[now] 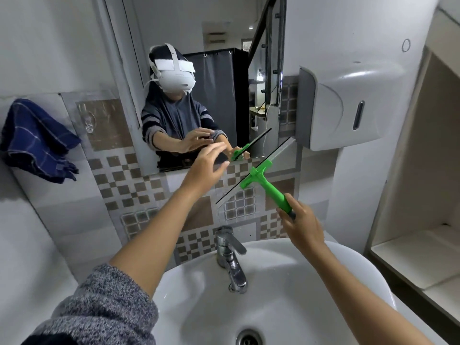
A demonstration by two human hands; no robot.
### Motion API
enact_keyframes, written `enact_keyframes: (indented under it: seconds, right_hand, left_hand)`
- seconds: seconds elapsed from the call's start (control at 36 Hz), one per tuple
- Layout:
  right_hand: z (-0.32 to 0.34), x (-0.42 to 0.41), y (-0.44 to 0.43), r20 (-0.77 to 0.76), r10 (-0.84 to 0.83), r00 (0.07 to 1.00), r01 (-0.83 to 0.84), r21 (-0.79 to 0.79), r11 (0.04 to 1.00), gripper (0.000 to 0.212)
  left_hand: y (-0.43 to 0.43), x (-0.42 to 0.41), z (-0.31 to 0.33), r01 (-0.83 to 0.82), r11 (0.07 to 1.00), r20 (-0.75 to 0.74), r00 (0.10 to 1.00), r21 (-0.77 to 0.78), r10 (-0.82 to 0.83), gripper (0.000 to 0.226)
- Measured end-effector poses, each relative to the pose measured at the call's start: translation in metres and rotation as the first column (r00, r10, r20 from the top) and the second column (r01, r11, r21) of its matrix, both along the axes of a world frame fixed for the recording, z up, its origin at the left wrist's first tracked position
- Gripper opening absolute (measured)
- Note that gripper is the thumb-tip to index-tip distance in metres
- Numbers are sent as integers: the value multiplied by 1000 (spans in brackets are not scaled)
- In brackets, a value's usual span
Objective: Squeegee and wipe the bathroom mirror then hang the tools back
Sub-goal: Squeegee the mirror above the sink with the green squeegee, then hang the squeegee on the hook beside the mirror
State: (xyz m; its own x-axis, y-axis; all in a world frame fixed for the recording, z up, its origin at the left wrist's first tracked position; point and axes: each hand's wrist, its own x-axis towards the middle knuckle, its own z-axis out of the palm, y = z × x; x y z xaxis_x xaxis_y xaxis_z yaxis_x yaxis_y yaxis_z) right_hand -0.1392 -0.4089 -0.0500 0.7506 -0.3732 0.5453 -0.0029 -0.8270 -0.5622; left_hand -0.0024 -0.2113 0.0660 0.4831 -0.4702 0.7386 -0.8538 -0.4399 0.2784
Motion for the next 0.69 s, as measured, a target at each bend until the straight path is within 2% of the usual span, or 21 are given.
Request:
enact_keyframes:
  seconds: [0.08, 0.17, 0.25, 0.33, 0.47, 0.56, 0.69]
  right_hand:
    - [17, -7, -4, -26, 83, 996, -84, -33, 996, 42]
    - [35, -10, -9, -32, 160, 987, -162, -108, 981, 47]
    - [51, -13, -12, -26, 211, 977, -210, -272, 939, 48]
    - [66, -16, -10, -39, 267, 963, -260, -394, 881, 49]
    - [90, -10, -6, -77, 333, 940, -324, -515, 794, 48]
    - [106, -6, 3, -53, 367, 929, -325, -592, 737, 46]
    - [125, 5, 25, 34, 394, 919, -285, -633, 720, 44]
  left_hand:
    - [-15, -17, -4, 141, 982, -11, 990, 125, -141, 49]
    - [-22, -28, -8, 212, 939, -8, 976, 269, -218, 58]
    - [-20, -34, -11, 241, 900, -30, 969, 363, -247, 62]
    - [-13, -38, -15, 203, 875, 2, 974, 441, -227, 57]
    - [7, -39, -15, 113, 916, 216, 954, 386, -208, 43]
    - [21, -42, -13, 79, 932, 235, 957, 353, -171, 40]
    - [48, -51, -17, 17, 976, 250, 965, 219, -73, 43]
